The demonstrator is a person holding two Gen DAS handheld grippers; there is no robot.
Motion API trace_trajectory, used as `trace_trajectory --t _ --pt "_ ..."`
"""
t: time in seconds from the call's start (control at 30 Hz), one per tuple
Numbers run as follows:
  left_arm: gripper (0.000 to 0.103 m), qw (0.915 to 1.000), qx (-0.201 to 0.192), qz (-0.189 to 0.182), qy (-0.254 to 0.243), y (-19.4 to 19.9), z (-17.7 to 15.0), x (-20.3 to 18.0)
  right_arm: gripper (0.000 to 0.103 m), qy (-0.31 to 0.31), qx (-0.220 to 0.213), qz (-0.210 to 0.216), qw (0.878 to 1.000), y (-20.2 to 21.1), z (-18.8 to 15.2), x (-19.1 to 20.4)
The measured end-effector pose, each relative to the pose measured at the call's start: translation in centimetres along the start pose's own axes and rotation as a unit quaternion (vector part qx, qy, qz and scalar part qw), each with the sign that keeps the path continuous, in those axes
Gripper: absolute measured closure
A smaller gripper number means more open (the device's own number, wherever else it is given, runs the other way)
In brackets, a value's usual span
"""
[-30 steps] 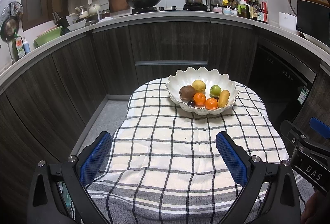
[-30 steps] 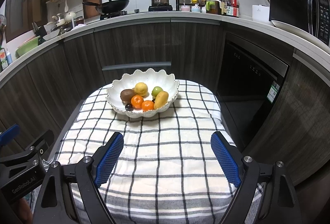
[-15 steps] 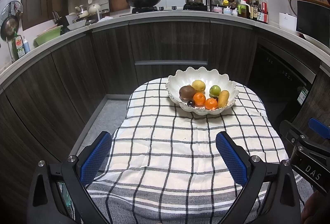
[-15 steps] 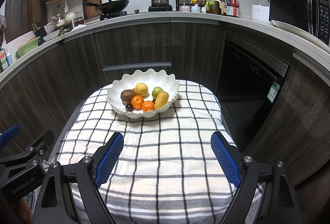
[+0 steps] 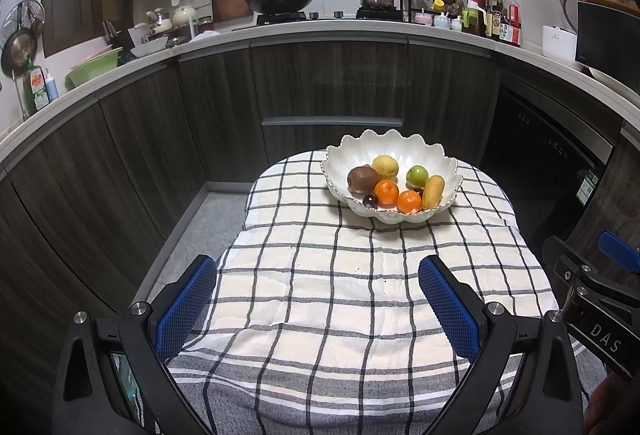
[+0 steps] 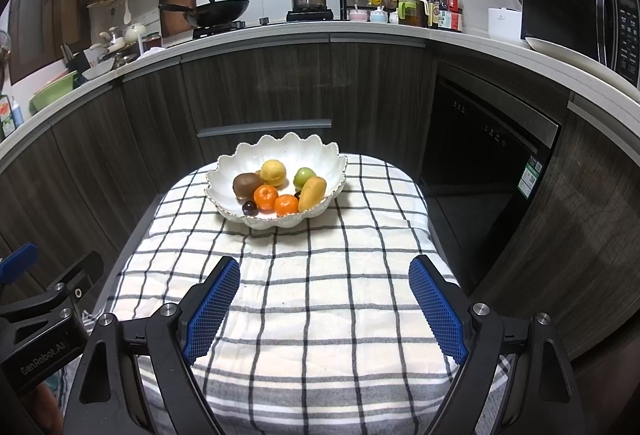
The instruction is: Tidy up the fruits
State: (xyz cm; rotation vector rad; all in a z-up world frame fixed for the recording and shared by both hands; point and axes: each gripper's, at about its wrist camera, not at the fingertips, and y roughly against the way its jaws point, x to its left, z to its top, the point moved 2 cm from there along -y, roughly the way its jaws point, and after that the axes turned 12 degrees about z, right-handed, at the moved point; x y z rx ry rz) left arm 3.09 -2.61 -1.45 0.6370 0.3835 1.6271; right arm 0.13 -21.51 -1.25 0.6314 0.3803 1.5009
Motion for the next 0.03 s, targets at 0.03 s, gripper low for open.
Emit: trace_trajectory --t 0.03 --pt "0.0 1.0 0.002 -0.002 -0.001 -0.08 0.01 -0.06 0.016 0.0 -0.001 -0.001 1.0 0.02 -0.01 0.0"
